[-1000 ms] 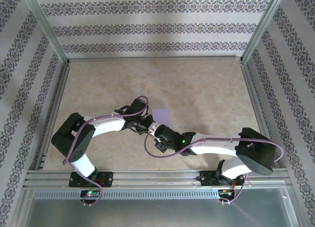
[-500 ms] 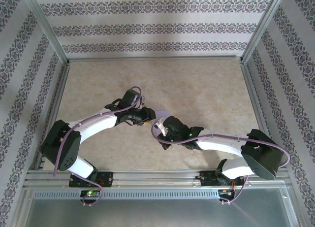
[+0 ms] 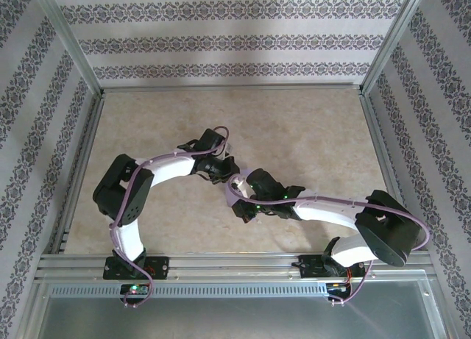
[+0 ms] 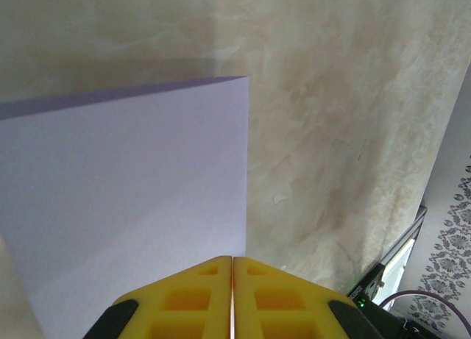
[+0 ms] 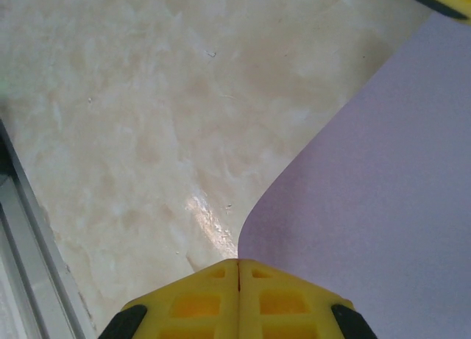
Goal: Fold a paper plane with a square sheet of paper (fold left side to right side)
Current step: Third fold the triangle at the center of the table.
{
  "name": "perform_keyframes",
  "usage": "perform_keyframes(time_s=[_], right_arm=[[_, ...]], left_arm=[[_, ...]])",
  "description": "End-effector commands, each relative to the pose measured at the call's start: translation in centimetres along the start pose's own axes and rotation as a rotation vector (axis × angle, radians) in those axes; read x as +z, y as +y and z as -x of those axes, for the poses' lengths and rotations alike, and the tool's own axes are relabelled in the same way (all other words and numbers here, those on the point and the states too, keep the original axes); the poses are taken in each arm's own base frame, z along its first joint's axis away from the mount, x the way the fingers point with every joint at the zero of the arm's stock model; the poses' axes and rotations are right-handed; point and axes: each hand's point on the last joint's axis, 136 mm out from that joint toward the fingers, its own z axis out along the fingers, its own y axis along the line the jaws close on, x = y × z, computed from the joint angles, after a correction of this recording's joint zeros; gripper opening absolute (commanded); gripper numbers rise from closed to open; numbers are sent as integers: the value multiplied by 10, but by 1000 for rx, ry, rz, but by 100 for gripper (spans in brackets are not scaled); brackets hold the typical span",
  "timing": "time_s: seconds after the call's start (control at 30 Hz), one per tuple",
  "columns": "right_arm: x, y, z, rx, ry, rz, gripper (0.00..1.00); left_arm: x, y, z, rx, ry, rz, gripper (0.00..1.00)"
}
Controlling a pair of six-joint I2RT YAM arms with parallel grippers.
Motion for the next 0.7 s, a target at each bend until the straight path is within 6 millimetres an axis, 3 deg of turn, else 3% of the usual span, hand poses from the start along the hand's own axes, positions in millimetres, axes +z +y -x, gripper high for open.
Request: perform_keyframes(time_s=[0.0,0.33,0.67], right_arm=[[0,6,8,24,-16,51,0],[2,-7,6,99,-5,50,0],[0,-44,4,187,3,-94,0]], left_arm=[[9,0,-4,35,41,-8,7],[36,33,-14,25,96,74,0],[43,45,-20,26,116,117,0]])
